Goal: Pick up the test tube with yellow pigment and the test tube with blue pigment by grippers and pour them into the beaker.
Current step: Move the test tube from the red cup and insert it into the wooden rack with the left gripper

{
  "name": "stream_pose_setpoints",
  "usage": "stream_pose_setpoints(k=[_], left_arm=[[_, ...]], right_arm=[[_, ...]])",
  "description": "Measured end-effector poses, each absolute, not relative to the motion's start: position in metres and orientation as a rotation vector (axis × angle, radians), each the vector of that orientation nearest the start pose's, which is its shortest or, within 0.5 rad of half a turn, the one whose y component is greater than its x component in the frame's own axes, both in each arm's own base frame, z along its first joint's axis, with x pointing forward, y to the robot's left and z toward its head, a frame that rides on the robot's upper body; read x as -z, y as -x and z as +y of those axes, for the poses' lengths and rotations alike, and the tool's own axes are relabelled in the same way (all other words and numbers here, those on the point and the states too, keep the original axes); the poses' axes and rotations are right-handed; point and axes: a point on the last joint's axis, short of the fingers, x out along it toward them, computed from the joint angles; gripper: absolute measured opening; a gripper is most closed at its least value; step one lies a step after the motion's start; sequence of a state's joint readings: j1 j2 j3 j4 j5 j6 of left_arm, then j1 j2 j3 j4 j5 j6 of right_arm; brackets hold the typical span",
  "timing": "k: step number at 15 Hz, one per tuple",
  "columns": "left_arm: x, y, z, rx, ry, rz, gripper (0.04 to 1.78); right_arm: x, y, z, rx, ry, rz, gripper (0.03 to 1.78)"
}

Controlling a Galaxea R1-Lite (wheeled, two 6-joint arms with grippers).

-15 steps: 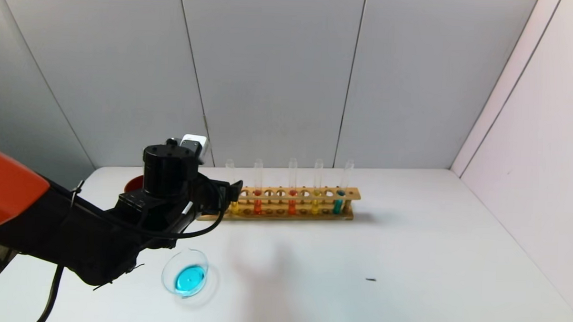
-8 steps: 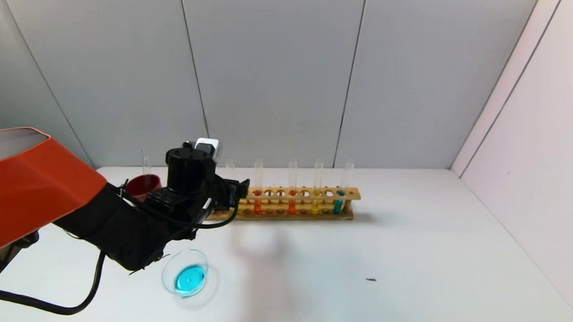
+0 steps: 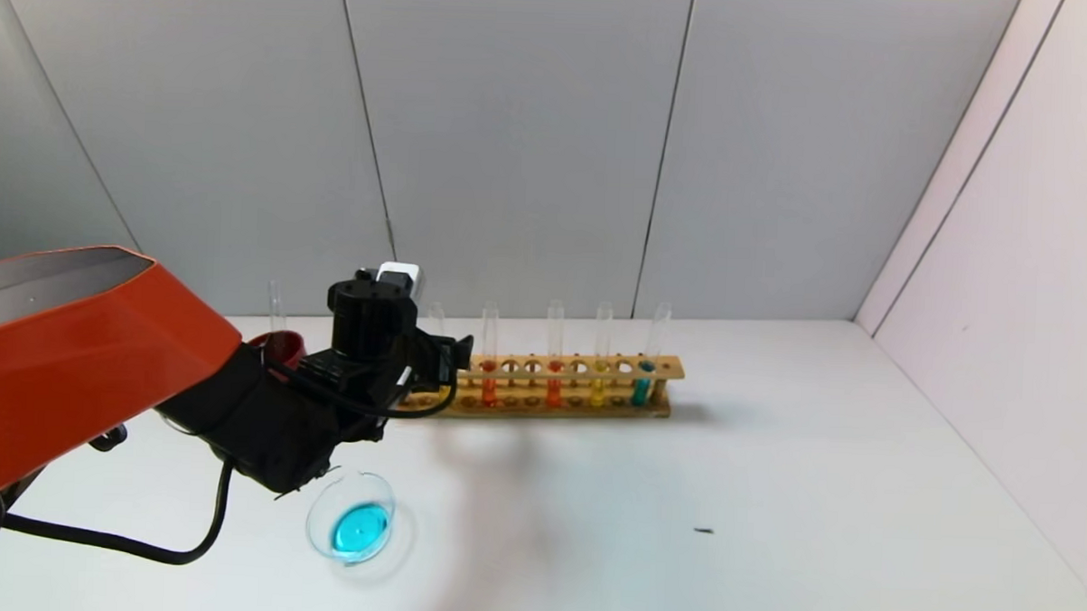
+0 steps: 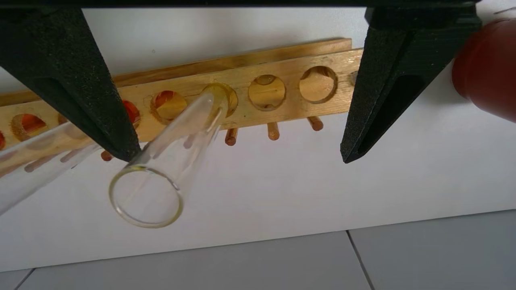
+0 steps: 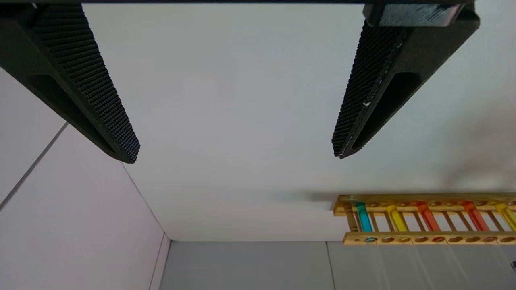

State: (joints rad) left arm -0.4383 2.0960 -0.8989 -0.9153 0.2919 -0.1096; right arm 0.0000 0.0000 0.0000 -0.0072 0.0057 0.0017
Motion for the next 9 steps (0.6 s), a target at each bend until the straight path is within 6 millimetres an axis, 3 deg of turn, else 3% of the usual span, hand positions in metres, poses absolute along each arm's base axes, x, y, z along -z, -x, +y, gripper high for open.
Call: stream_pose_setpoints(k=[4,7,9], left_arm=[[-0.094,-0.344,-0.159,0.141,0.000,0.265,1.64],[-0.092,-0.336,-0.167,0.170,-0.009,0.267,1.30],[-0.092,-0.335,-0.167,0.171,-0.009,0.267,0.94]], right_arm=[[-0.076,0.023,0.000,-0.006,-0.002,-0.007,1.74],[-0.076,0.023,0.000,-0.005,-0.002,-0.007,1.74],[-0.076,0.023,0.000,-0.006,-0.002,-0.008,1.74]])
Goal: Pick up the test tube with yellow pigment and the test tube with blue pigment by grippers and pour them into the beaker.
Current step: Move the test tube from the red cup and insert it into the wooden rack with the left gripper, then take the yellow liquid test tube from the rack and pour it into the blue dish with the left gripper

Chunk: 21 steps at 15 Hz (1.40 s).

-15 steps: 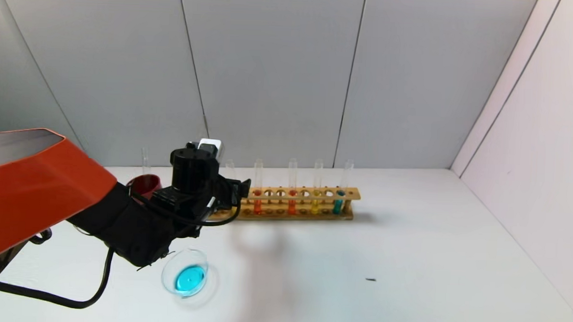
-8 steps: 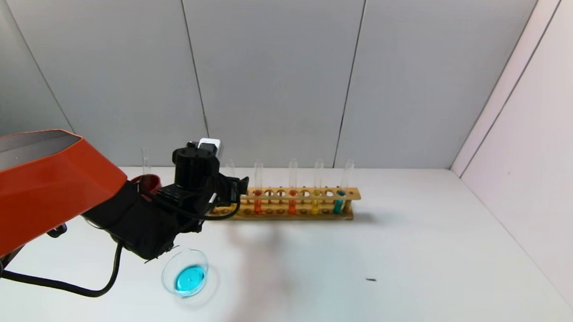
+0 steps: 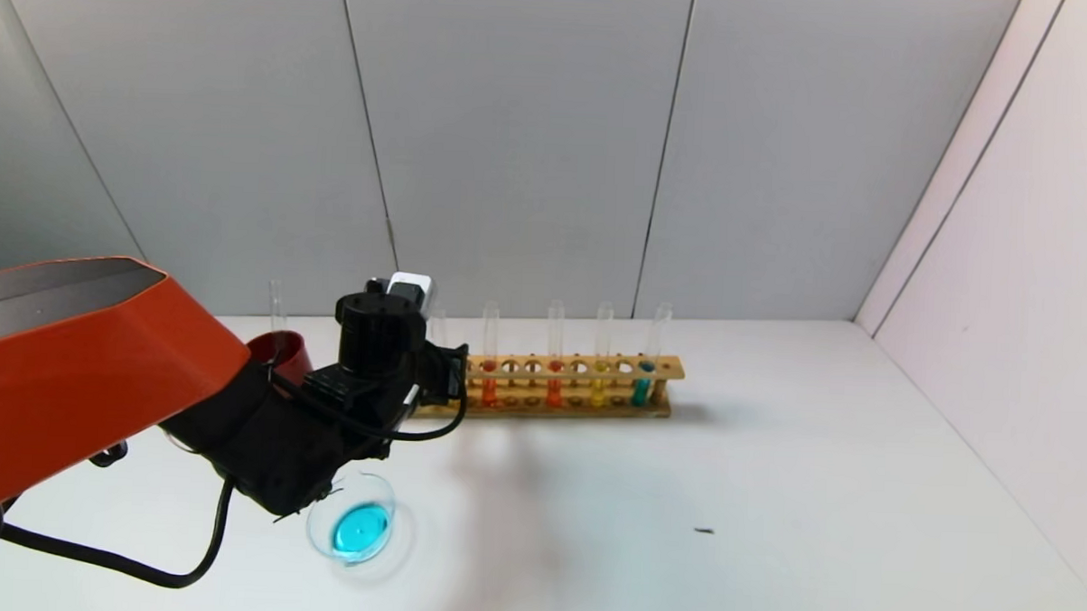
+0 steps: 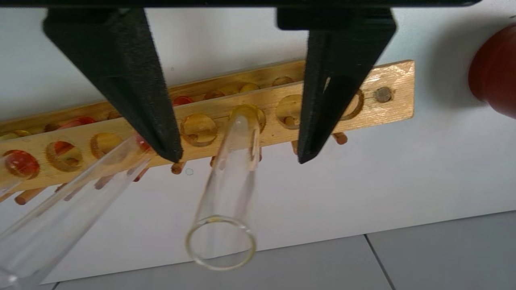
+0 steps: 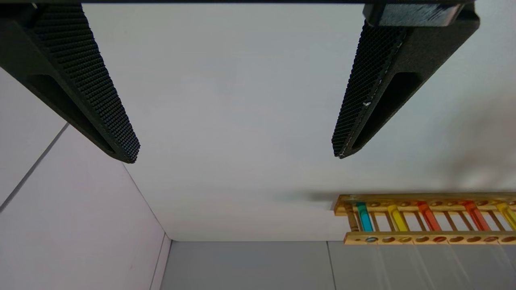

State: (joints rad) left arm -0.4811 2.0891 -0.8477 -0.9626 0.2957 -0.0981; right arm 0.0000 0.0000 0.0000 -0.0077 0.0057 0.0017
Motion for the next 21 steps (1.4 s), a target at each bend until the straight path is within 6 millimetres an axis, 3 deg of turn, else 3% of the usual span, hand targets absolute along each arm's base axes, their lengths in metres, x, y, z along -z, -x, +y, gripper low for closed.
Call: stream_pose_setpoints(k=[3,5,21], left_arm=[[-0.092,-0.333,-0.168,0.174,-0.011,0.268,0.43],[-0.092,-0.334,-0.168,0.172,-0.010,0.268,0.29],[-0.108,-0.332,-0.167,0.176,-0.013,0.226,0.29]], right_arm=[[-0.076,0.023,0.000,-0.006,-0.002,-0.008,1.74],[-0.076,0.023,0.000,-0.006,-0.002,-0.008,1.74],[-0.076,0.023,0.000,-0.006,-0.002,-0.008,1.74]])
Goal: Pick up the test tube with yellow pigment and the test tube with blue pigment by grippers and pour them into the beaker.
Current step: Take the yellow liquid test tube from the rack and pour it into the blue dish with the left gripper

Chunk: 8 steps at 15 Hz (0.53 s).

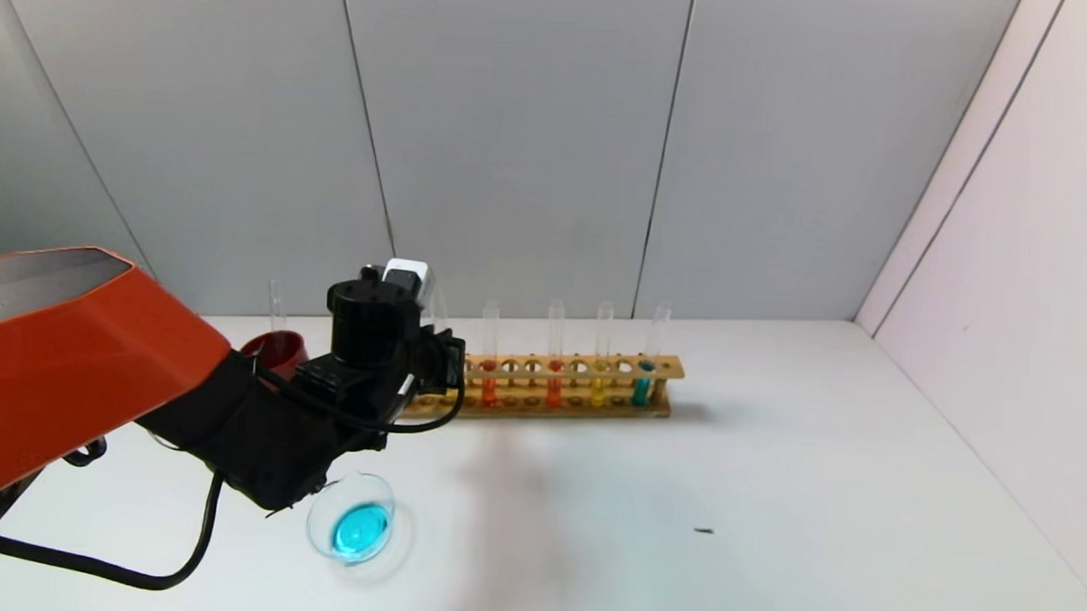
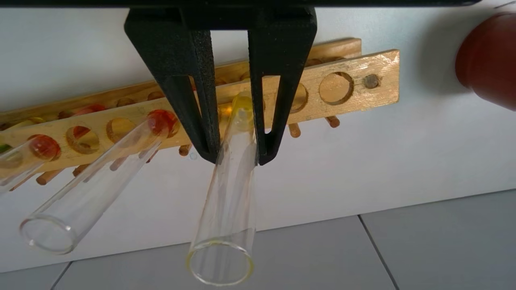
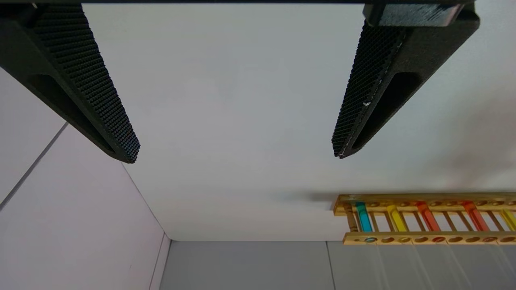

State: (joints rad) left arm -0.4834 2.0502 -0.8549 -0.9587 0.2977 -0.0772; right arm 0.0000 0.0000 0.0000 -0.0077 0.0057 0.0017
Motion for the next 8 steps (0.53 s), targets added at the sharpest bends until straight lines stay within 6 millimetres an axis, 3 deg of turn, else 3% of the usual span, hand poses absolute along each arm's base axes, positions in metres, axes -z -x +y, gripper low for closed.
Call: stream_pose_setpoints(k=[8], left_arm=[[-0.137,-0.323,-0.162,0.179,-0.038,0.180,0.29]], right_arm=[[-0.076,0.023,0.000,-0.005,-0.002,-0.008,1.74]])
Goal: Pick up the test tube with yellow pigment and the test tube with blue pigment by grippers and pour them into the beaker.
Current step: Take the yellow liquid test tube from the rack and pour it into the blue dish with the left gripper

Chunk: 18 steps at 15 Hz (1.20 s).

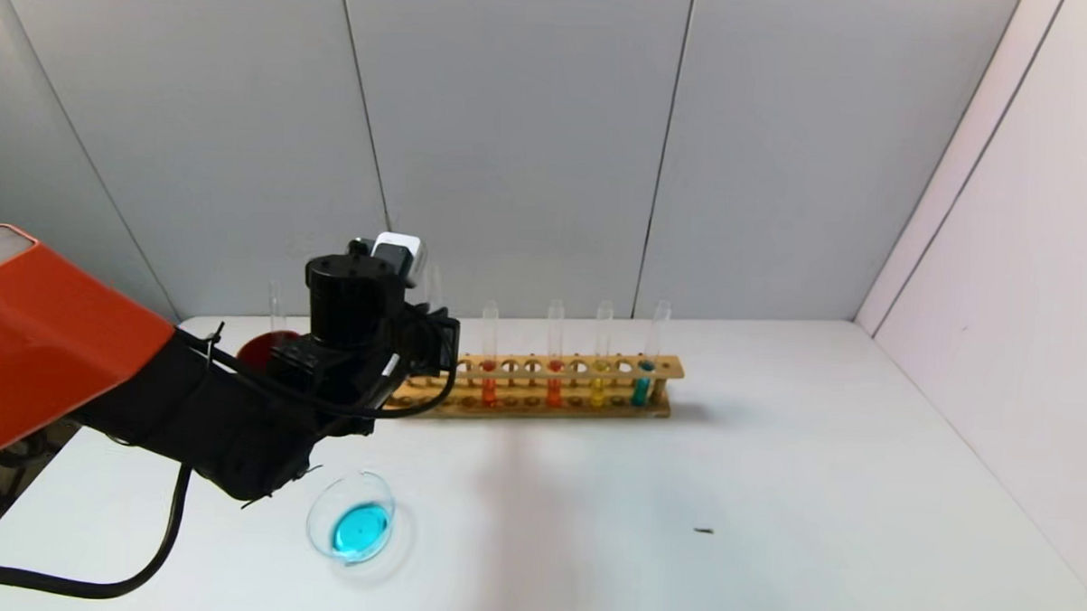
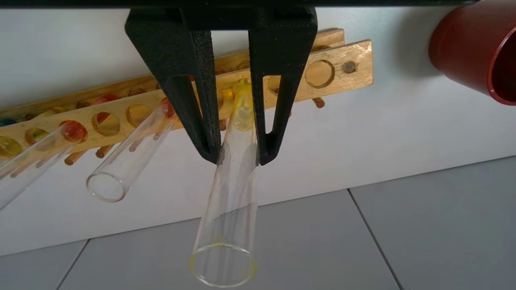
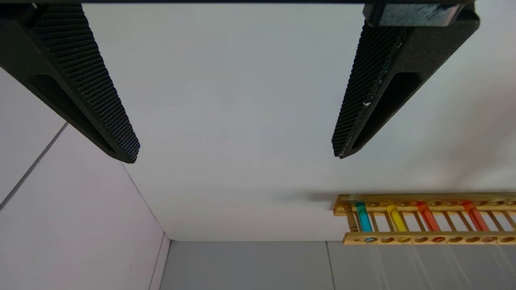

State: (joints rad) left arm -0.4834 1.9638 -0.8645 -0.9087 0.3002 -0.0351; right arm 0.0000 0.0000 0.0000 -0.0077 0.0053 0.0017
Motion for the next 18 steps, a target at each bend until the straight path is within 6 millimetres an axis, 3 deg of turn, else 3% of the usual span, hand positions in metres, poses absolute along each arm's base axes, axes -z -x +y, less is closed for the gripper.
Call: stream_pose_setpoints(k=[12,18], left_arm=[[-0.188,-0.305,-0.152,0.175,-0.031,0.127,0.29],[-0.209,-0.270,-0.132,0.180,-0.164,0.225,0.29]], right_arm=[[-0.076,0.023,0.000,-0.005,-0.002,-0.007,1.74],[-0.076,0.023,0.000,-0.006,-0.002,-0.007,1.74]])
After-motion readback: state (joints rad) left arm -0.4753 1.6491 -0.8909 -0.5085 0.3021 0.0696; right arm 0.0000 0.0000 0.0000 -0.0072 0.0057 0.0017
